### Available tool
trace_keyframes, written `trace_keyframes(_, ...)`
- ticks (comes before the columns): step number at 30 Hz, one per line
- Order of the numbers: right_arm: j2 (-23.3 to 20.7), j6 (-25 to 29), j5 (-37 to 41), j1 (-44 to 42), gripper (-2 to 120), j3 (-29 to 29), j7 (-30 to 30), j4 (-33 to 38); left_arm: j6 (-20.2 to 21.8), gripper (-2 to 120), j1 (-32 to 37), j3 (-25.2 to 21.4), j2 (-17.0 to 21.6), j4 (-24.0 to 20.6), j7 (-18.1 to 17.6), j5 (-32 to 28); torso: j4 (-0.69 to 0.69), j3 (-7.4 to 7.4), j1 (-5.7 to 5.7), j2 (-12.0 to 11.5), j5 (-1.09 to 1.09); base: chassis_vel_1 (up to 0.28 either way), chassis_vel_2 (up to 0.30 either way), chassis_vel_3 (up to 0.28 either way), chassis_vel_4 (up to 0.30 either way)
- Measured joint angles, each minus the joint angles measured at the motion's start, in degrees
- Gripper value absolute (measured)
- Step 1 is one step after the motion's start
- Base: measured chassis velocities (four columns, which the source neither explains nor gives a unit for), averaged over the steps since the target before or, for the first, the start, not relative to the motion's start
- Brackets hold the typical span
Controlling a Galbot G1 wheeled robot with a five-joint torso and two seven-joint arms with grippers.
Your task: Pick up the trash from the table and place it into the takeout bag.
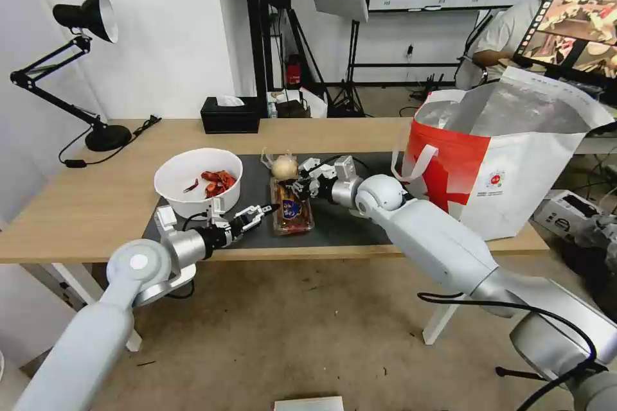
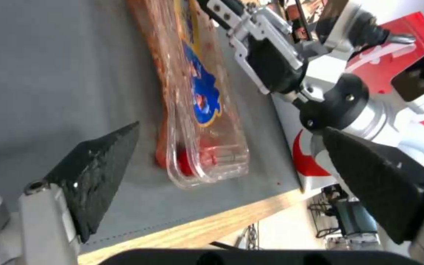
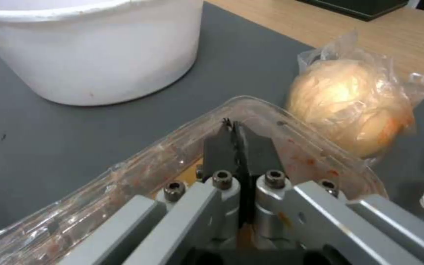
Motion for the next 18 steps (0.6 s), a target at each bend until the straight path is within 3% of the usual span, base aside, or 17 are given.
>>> trace_keyframes(18,0.0,0.0,-0.1,-0.5,0,0.8,-0.3,0.2,-0.7,100,-3.2,3.9,-2.0,3.1,-0.7,1.4,0.00,0.00,0.00,0.0,0.00,0.000,0.000,0.000,0.000)
